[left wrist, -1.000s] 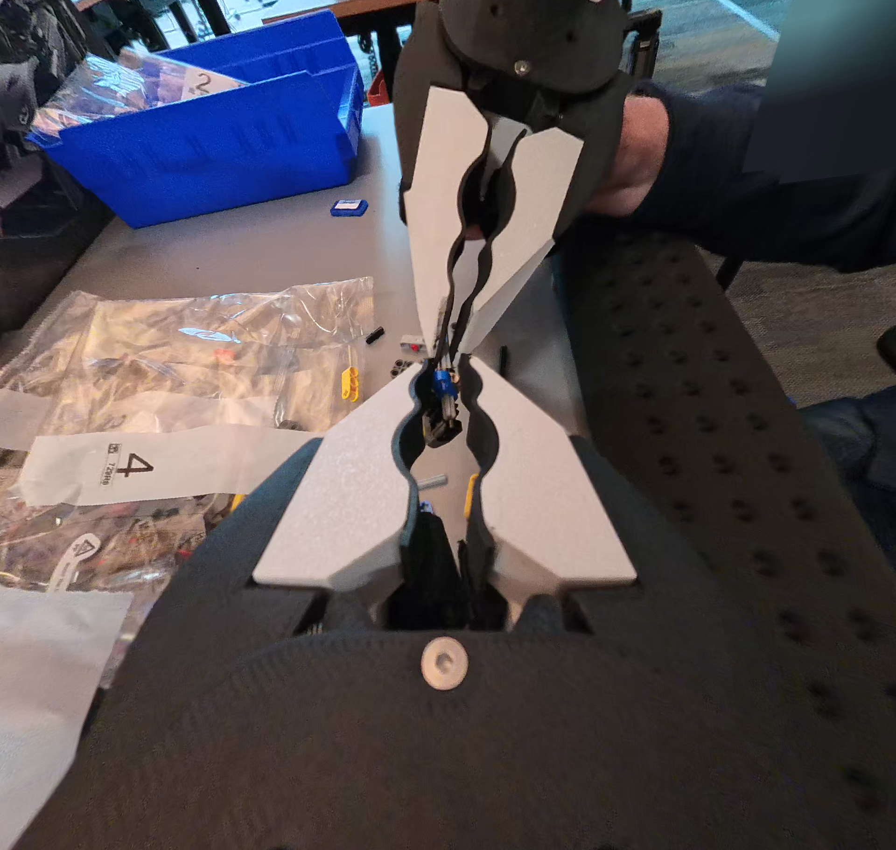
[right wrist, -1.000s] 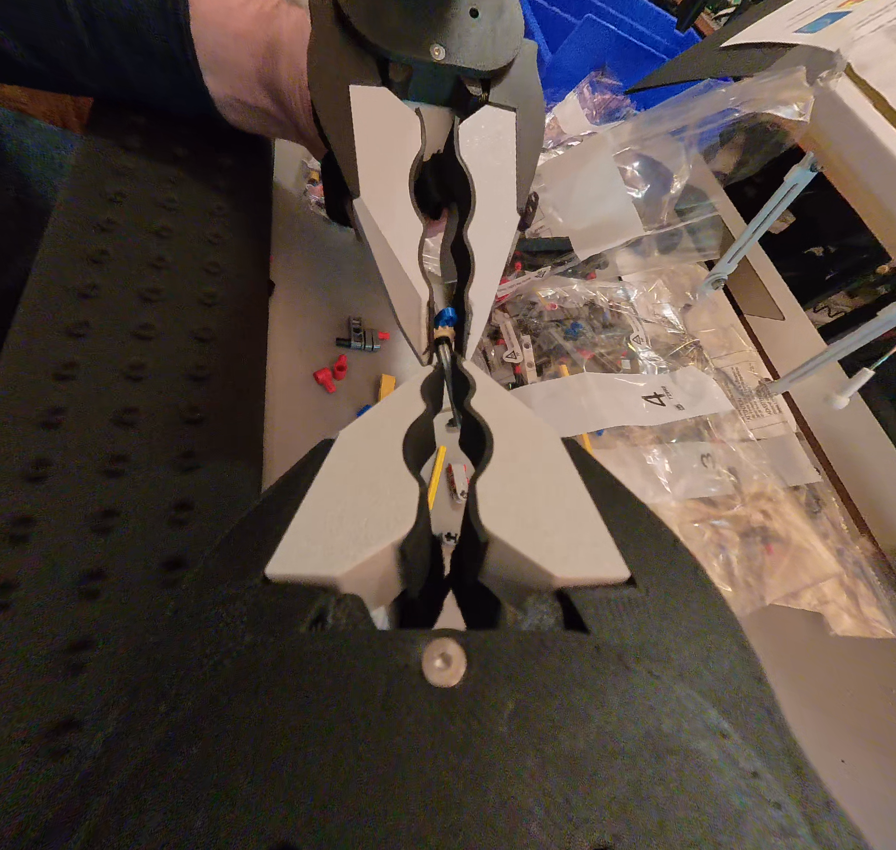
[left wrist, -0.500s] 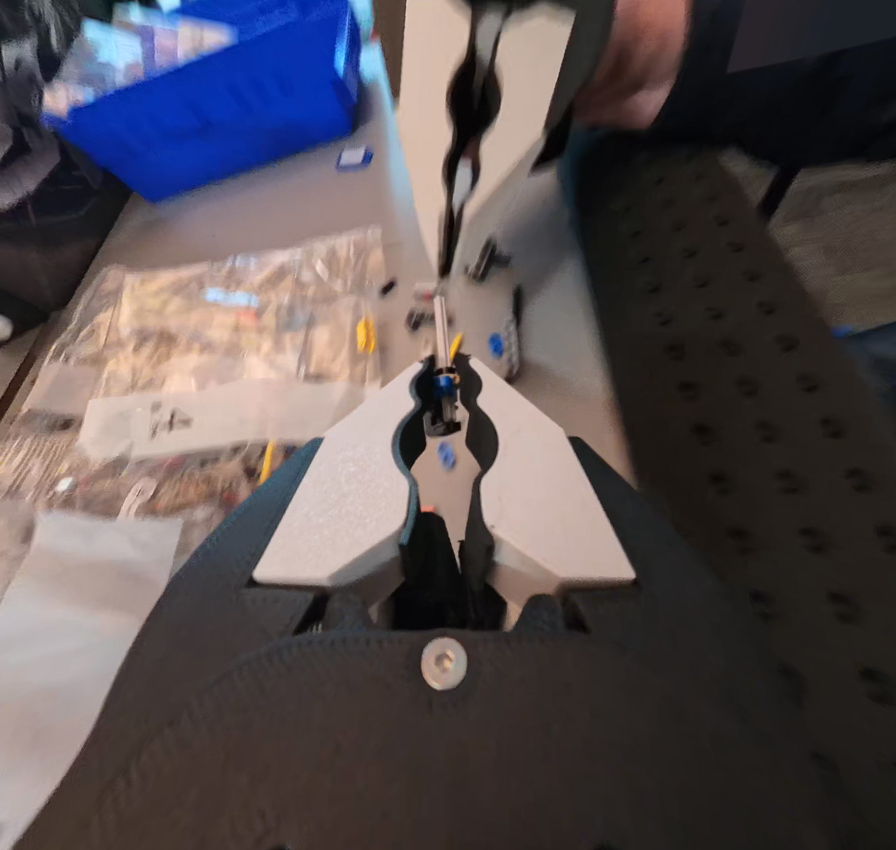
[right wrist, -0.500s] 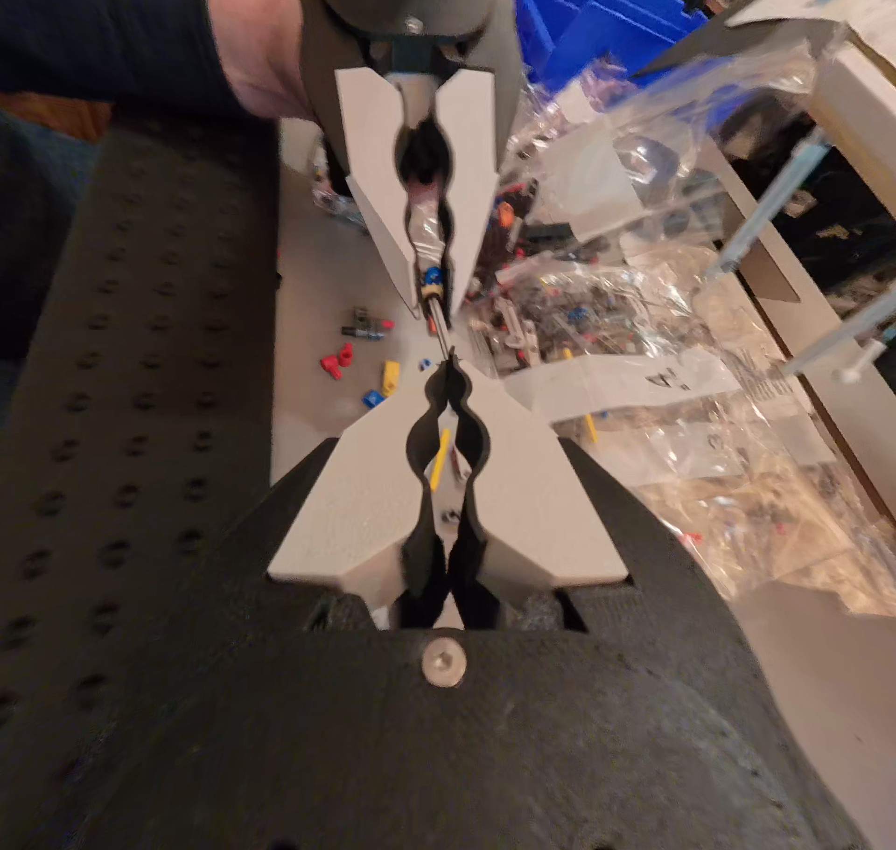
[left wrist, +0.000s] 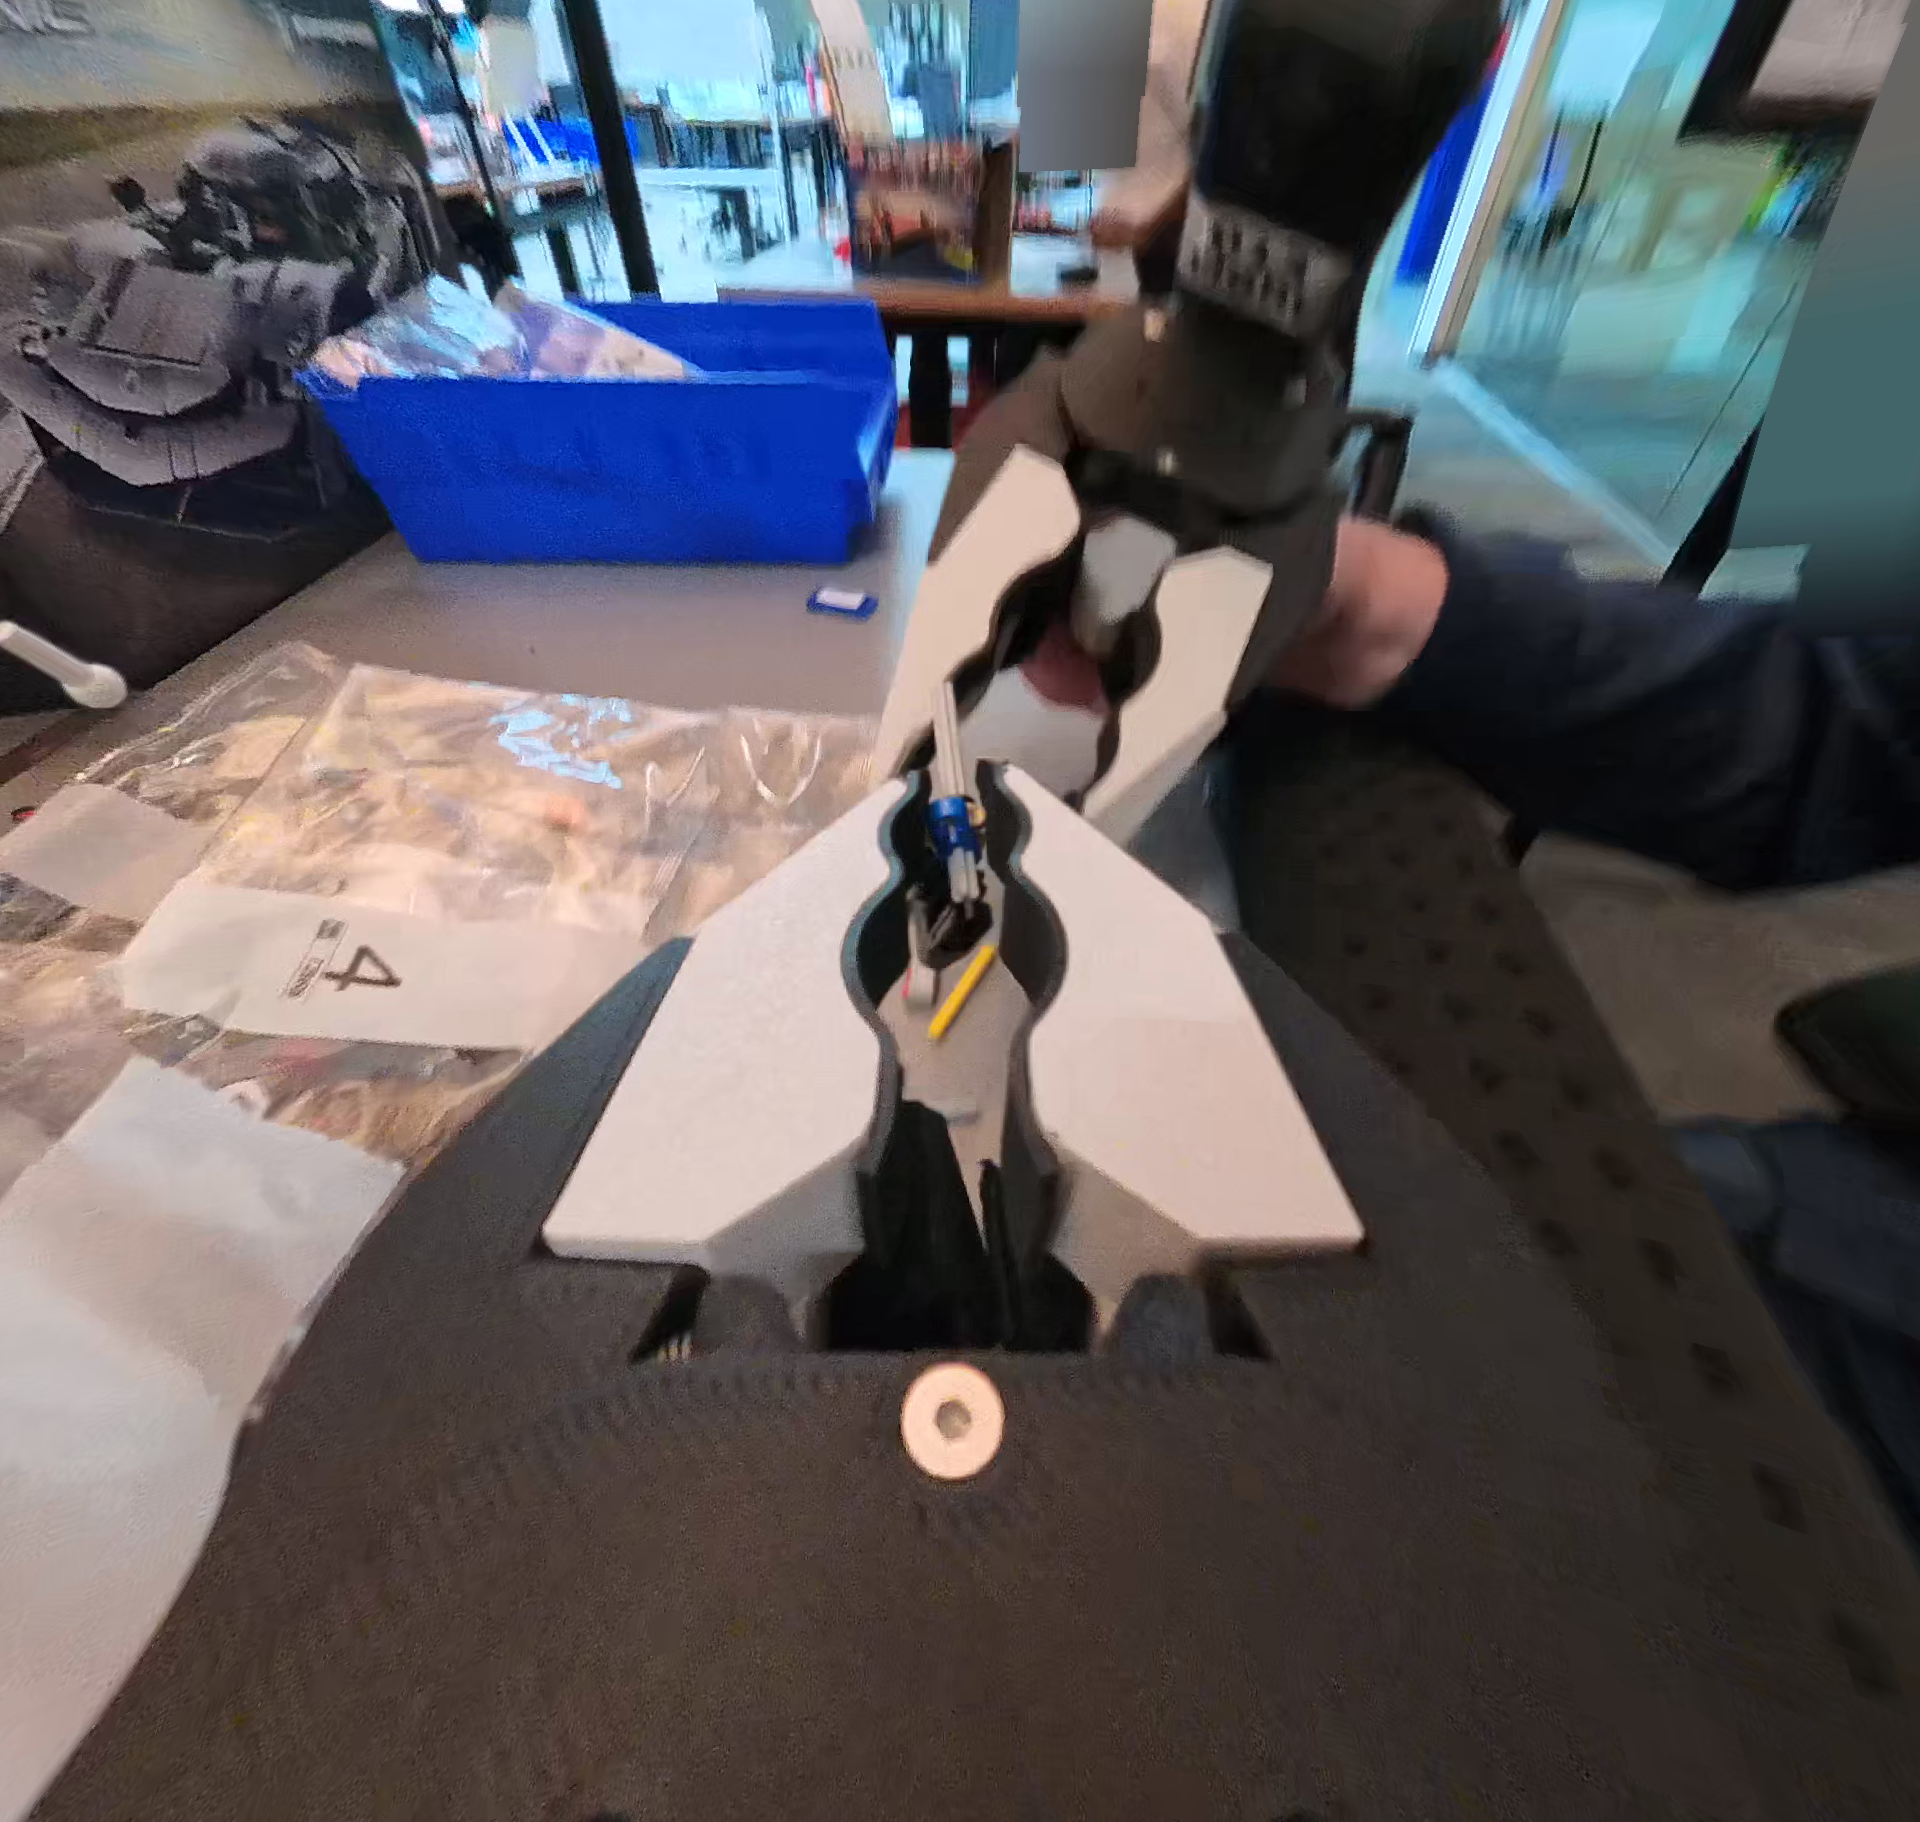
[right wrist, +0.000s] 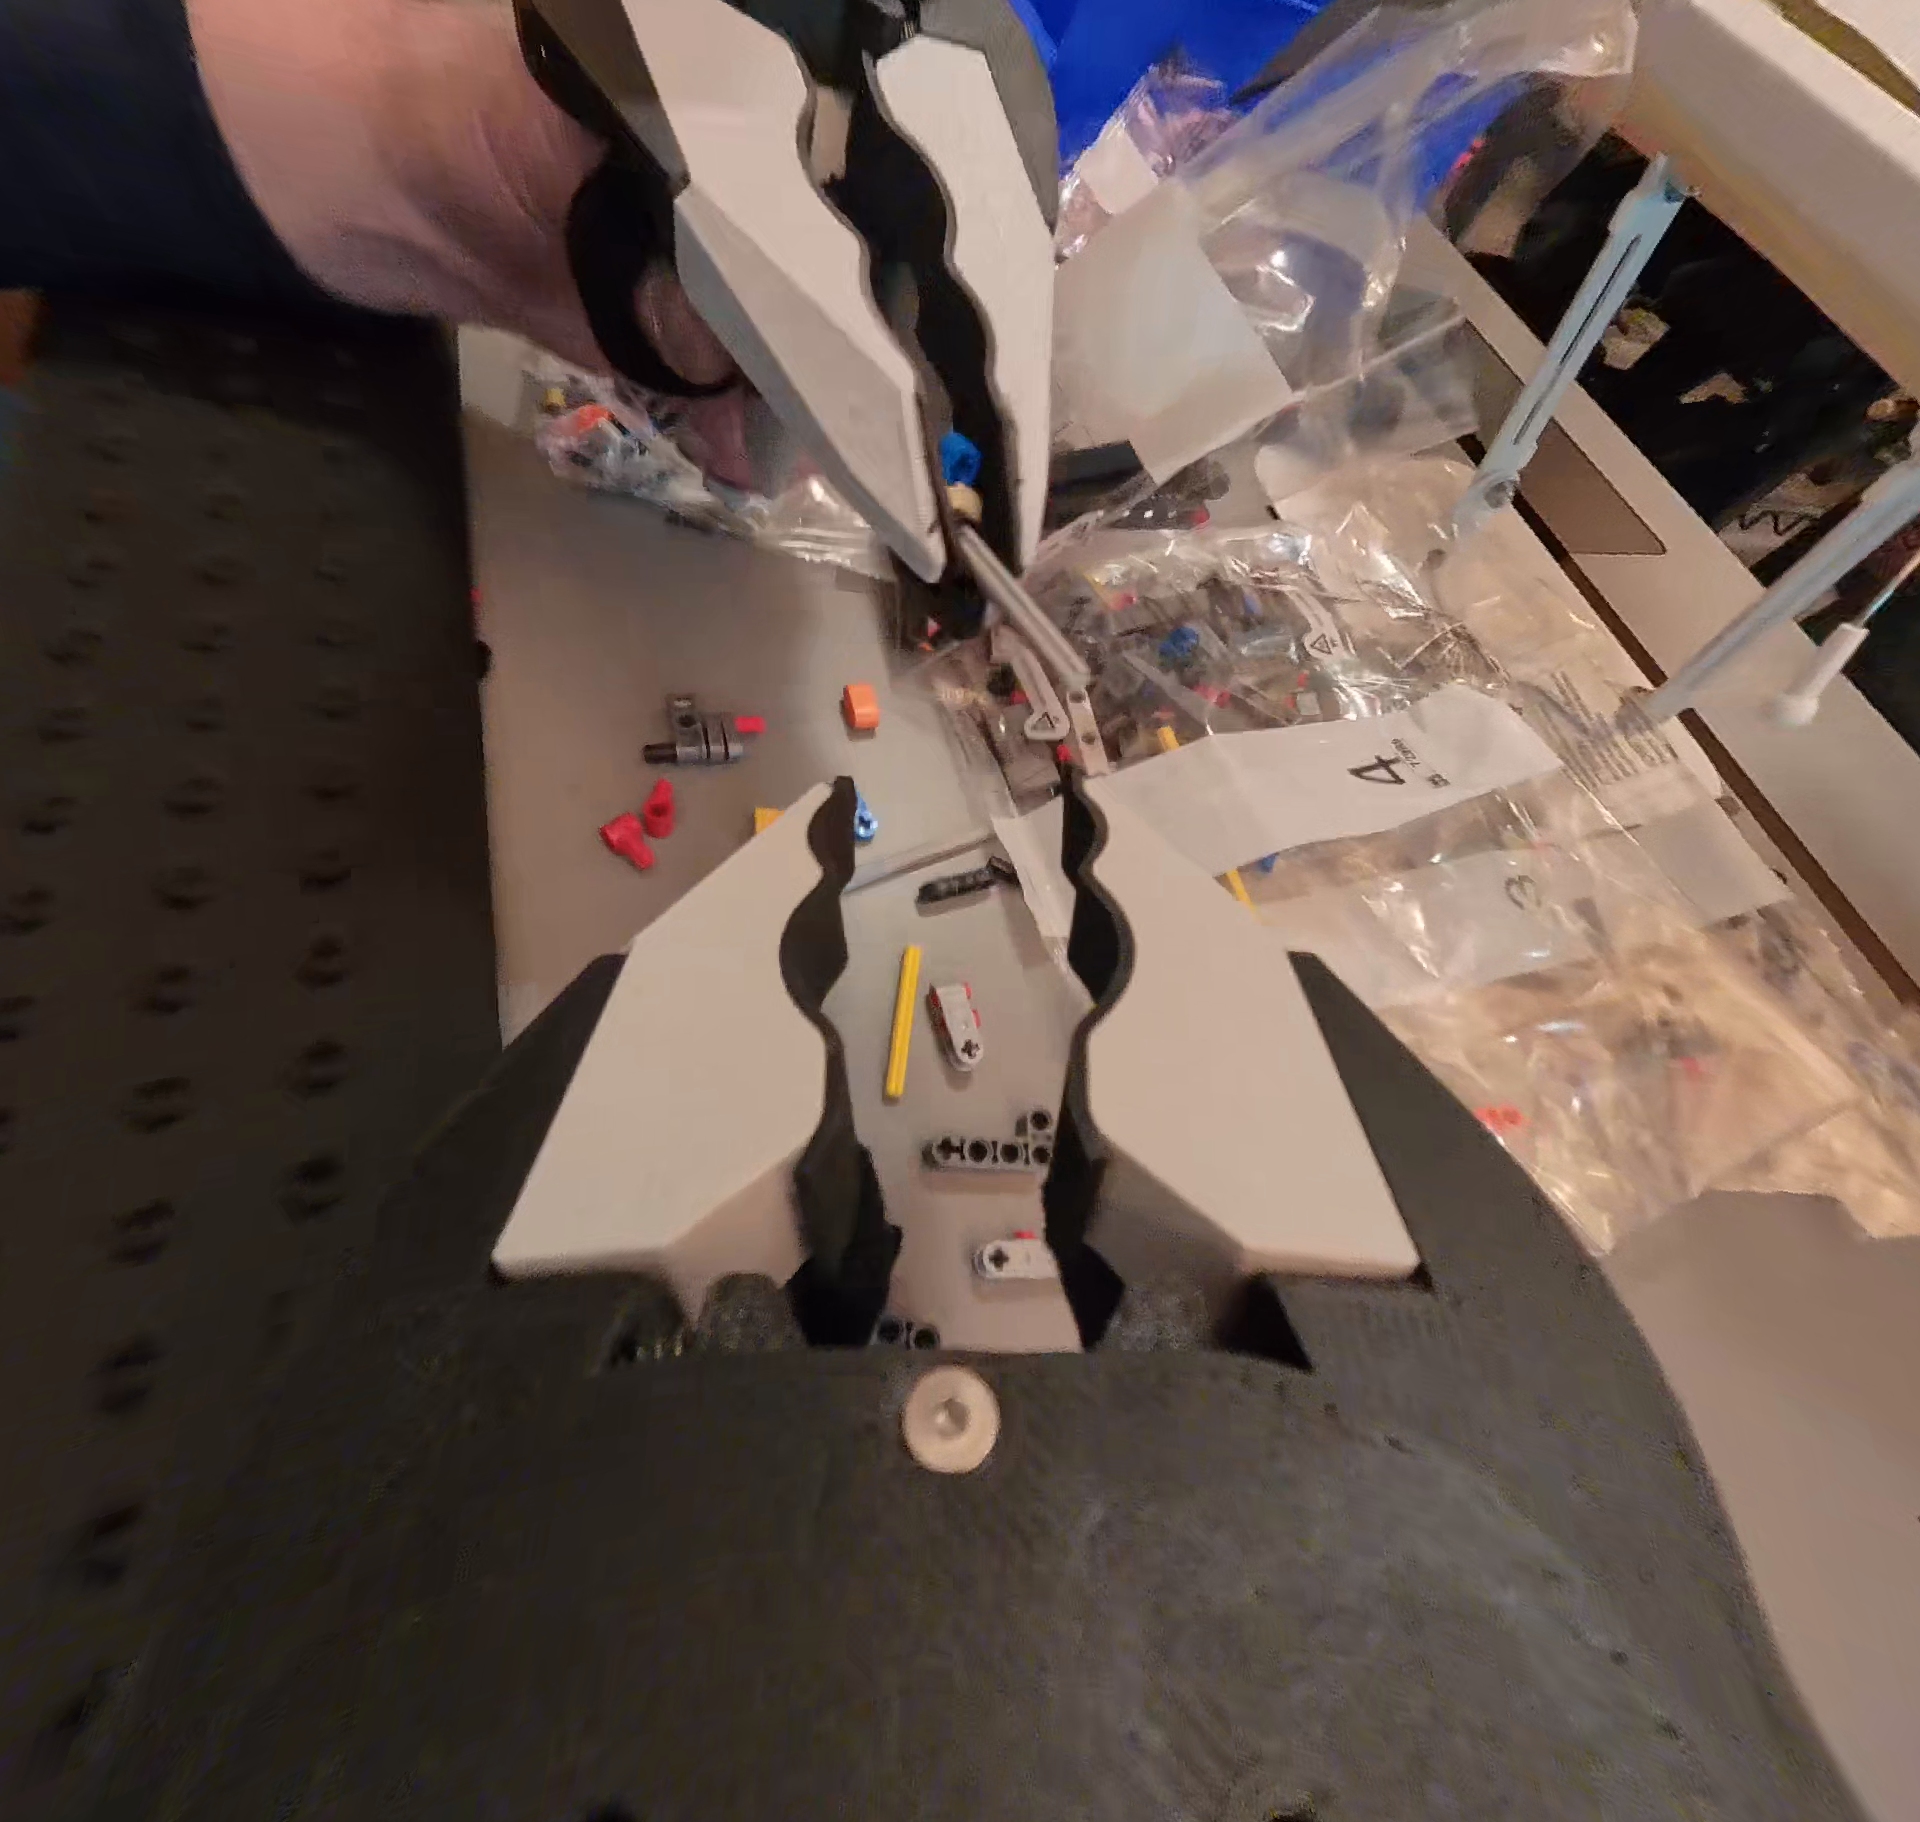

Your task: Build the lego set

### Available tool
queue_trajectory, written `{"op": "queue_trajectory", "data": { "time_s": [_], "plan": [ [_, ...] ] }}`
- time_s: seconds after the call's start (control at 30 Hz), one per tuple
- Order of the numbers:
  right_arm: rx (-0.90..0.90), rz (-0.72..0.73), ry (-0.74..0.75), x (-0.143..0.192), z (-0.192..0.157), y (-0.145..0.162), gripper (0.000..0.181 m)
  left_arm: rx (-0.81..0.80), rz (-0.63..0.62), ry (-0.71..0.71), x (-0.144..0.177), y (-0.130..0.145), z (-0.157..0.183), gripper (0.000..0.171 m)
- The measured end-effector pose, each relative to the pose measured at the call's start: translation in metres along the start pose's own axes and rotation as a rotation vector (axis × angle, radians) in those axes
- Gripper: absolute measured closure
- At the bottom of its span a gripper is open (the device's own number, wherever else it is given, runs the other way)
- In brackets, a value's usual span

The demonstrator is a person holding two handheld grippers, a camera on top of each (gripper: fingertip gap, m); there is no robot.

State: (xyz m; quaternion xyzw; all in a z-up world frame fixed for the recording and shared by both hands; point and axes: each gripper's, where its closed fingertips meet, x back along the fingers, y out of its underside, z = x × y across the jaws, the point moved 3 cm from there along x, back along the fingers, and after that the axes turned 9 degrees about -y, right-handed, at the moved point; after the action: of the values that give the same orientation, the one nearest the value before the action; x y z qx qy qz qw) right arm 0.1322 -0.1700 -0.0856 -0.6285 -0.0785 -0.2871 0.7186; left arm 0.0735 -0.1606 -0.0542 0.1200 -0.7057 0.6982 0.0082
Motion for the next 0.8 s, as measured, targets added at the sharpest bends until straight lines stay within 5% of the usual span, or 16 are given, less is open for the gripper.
{"op": "queue_trajectory", "data": {
  "time_s": [0.2, 0.4, 0.53, 0.8],
  "plan": [
    [-0.058, 0.091, 0.083, -0.002, 0.013, -0.018, 0.139, 0.196, 0.17, 0.091, -0.011, -0.023, 0.006, 0.162],
    [-0.184, 0.304, -0.092, 0.004, 0.003, -0.041, 0.15, 0.265, 0.231, 0.108, -0.016, -0.027, 0.004, 0.162],
    [-0.221, 0.308, -0.138, 0.007, 0.0, -0.04, 0.17, 0.228, 0.22, 0.137, -0.017, -0.027, 0.011, 0.161],
    [-0.225, 0.322, -0.125, 0.019, 0.003, -0.039, 0.173, 0.143, 0.151, 0.108, -0.008, -0.025, 0.007, 0.162]
  ]
}}
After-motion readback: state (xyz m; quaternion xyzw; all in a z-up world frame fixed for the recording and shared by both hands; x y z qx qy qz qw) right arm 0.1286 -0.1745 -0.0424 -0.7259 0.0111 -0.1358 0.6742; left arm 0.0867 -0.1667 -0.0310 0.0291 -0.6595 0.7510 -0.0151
